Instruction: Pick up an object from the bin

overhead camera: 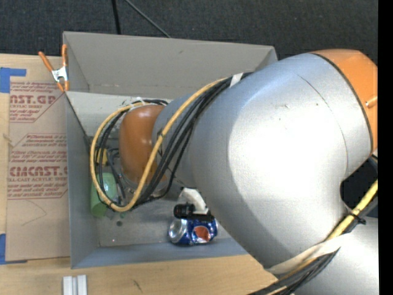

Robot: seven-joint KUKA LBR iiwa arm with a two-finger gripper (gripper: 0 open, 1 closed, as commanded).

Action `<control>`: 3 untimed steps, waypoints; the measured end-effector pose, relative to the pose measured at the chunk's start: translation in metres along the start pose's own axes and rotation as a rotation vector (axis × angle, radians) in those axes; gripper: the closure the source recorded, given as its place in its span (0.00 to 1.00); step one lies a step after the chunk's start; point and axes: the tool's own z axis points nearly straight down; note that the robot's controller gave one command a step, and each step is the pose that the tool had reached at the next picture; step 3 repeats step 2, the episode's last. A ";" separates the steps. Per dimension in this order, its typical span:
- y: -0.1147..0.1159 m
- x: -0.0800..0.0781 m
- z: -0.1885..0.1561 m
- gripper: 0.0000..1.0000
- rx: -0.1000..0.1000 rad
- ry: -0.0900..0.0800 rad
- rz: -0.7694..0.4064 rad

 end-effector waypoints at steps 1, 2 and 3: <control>0.001 -0.001 -0.090 1.00 -0.012 -0.002 -0.001; 0.001 -0.001 -0.089 1.00 -0.006 0.001 -0.002; 0.001 -0.001 -0.089 1.00 -0.006 0.001 -0.002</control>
Offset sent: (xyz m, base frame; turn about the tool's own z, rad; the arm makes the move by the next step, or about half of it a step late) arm 0.0000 -0.0001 0.0858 0.0000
